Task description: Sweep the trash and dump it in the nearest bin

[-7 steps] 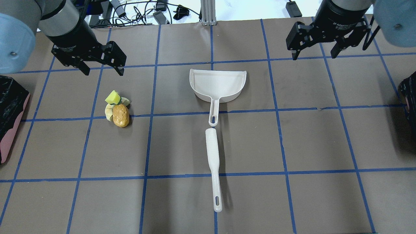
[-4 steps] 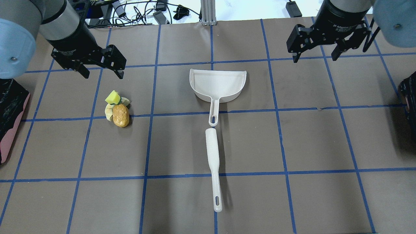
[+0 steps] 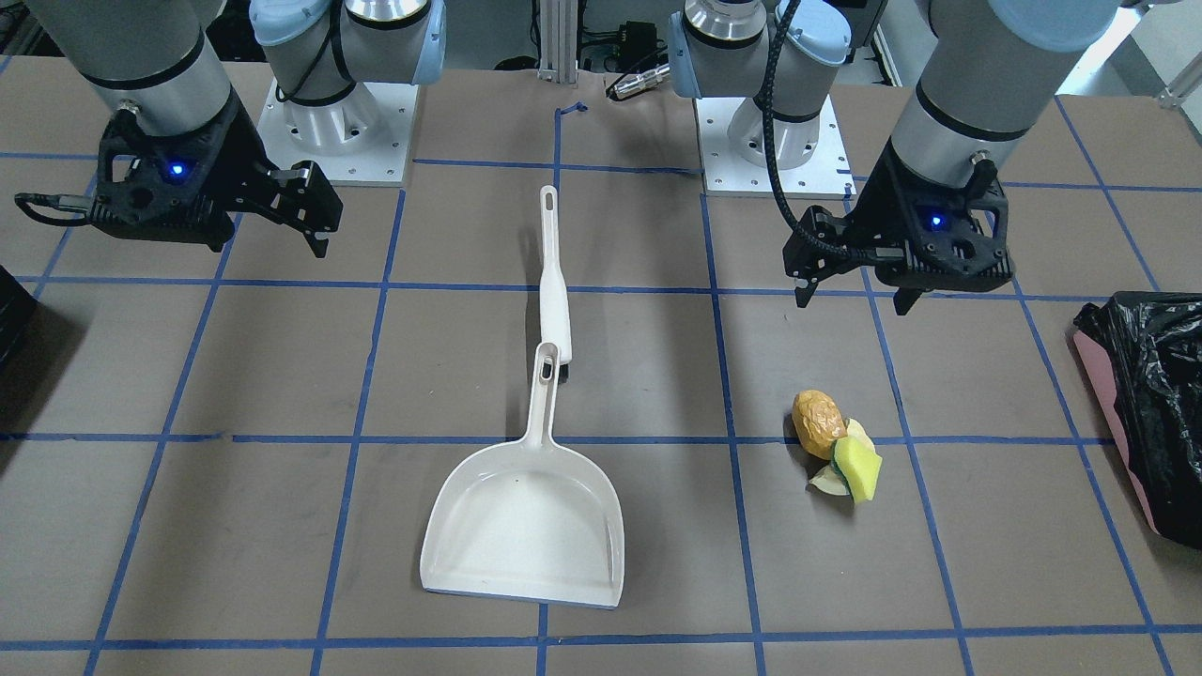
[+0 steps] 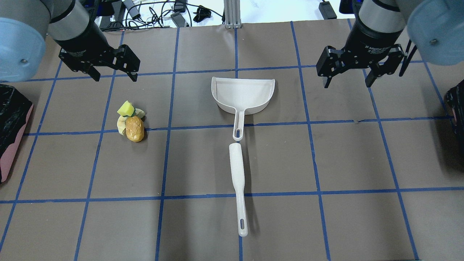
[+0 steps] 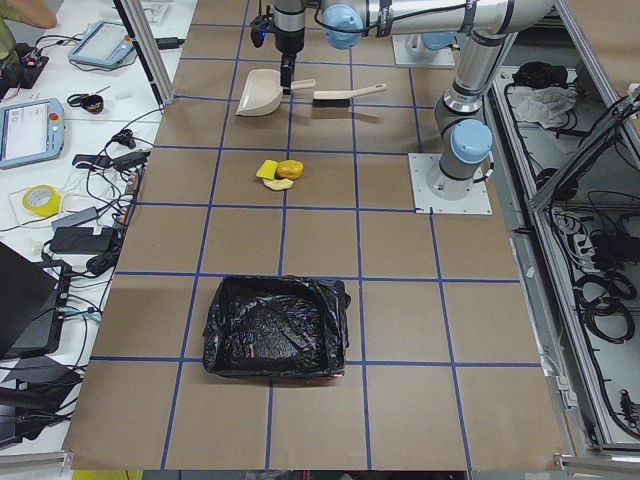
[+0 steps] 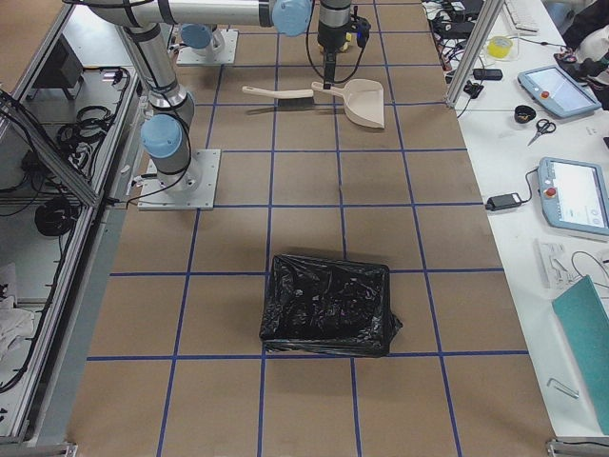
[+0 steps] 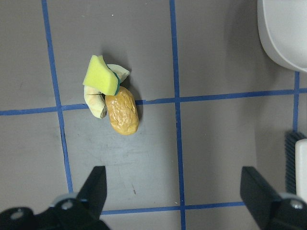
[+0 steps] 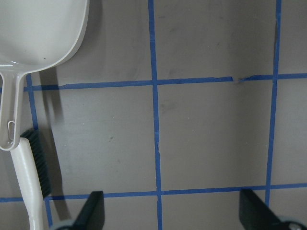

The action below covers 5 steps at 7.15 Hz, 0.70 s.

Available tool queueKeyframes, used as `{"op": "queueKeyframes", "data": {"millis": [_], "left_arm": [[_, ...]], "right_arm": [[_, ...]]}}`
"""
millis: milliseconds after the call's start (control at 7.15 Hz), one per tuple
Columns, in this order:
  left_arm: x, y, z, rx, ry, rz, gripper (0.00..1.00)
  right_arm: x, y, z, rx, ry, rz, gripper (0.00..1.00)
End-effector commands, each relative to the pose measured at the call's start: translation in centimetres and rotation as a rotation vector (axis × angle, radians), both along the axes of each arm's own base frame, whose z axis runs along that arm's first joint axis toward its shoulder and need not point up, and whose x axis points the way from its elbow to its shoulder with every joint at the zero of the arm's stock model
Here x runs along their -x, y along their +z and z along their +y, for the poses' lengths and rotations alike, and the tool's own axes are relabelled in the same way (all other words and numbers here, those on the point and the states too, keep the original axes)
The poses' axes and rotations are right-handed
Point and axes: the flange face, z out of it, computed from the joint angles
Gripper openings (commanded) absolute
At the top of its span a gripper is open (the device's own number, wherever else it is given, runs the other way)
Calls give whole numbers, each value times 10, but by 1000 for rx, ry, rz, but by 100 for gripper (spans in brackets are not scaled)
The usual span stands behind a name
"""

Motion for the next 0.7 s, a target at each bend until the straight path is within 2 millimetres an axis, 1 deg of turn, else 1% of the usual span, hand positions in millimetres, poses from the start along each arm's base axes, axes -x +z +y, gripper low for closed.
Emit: {"op": "queueKeyframes", "data": {"millis": [0,140,280,419,559], "left_arm": [[1,4,-39,30,-4,5,100],[10,8,-56,41,-33,0,100],[37,-8,-69,24,-65,0,100],[70,-26,-79,44,-67,10,100],[103,-44,-82,42,-87,16,100]], "right_arm": [[-29,-17,27,-36,-25,-30,100],[-54,-28,40,-59,-33,-22,100],[-77,-43,53,-84,-16,-16,100],[-93,-60,67,-112,20,-12,100],[-106,-67,78,-105,52,-12,100]]}}
